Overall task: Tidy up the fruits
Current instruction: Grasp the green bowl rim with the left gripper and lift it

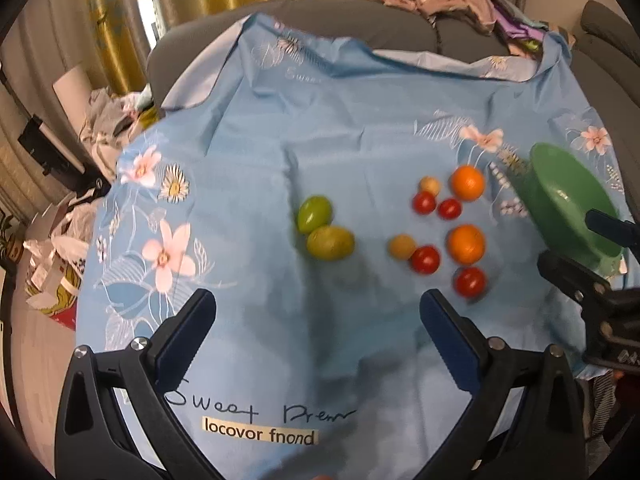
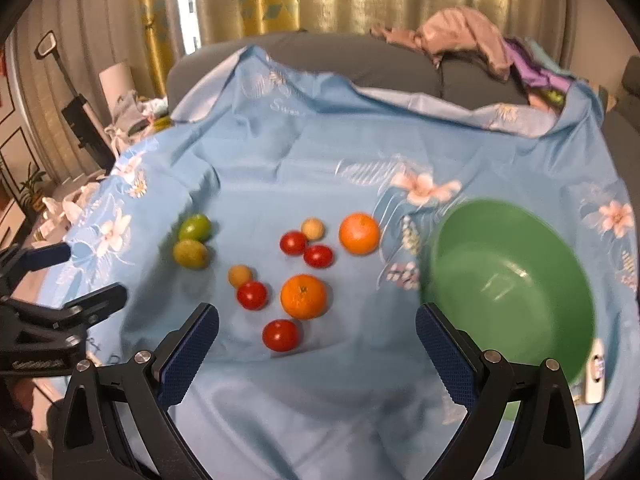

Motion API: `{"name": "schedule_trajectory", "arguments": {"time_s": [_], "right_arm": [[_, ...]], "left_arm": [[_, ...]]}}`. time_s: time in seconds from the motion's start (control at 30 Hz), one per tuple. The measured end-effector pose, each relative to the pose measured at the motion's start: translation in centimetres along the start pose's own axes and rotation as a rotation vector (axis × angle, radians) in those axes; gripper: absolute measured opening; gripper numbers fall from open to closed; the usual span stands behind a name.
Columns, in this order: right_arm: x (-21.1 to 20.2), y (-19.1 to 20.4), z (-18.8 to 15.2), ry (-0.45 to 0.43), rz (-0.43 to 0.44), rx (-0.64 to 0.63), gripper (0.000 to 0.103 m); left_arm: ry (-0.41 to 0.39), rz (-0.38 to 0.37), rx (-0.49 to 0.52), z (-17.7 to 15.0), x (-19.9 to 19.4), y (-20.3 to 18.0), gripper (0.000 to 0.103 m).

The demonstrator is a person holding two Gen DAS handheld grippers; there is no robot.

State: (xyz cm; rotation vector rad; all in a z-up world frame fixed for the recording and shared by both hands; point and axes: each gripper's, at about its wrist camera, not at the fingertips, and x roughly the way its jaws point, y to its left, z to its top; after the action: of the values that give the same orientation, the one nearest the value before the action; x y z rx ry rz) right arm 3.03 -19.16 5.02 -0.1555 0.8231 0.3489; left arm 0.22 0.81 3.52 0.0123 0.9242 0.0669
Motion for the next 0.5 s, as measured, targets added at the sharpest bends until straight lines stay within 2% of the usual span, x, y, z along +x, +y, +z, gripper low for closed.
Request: {"name": "schedule_trajectory", "arguments": {"time_s": [0.17, 0.5], "right_arm": [[-2.3, 0.4, 0.8, -0.022, 0.009, 0.004, 0.099], [-4.6, -0.1, 0.6, -0.062, 0.031, 0.026, 0.099]], "left_arm": [[-0.052, -0.011, 0.035, 1.1, -2.3, -1.2, 0.102], [-0.074, -0.009, 0.063, 1.6, -4.0, -2.5, 0.102]]}}
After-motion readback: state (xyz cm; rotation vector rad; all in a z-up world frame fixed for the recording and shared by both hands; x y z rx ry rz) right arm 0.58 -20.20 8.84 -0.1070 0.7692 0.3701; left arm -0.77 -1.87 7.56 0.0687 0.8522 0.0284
